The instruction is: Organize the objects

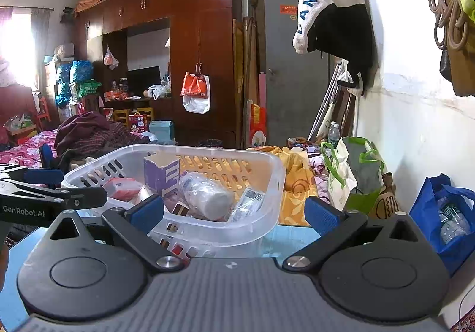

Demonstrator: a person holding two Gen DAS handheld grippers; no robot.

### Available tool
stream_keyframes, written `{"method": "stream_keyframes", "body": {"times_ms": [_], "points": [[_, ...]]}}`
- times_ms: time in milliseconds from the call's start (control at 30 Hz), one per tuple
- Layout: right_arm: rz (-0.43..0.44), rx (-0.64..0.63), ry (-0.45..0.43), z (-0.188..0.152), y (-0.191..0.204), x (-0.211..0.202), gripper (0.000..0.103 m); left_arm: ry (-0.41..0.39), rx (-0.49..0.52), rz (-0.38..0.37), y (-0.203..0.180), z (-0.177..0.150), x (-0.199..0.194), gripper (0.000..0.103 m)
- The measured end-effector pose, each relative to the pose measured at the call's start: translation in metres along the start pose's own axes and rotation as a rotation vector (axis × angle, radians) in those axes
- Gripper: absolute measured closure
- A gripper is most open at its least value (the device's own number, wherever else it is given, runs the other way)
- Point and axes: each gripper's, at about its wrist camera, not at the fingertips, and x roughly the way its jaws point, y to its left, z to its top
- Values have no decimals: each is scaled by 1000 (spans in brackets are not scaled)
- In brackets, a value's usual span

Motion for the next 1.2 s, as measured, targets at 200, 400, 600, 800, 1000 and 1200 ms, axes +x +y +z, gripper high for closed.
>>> {"method": "stream_keyframes", "body": {"times_ms": [200, 400, 600, 800, 1000, 1200], "points": [[3, 3, -2, 1, 0, 0, 0, -2, 1, -2, -2, 0, 0, 0], [11, 7, 1, 1, 1, 0, 0, 0, 3, -5, -3, -4, 1, 0], [15, 8, 10, -1, 1, 2, 0, -4, -5, -12, -2, -3, 0, 0], [16, 6, 8, 0, 1, 2, 0, -4, -4, -10, -3, -2, 0, 0], [18, 7, 8, 0, 2, 2, 0, -6, -4, -13, -2, -2, -1, 0], [20, 4, 8, -1, 2, 2, 0, -12, 1, -5, -3, -3, -3, 0]]}}
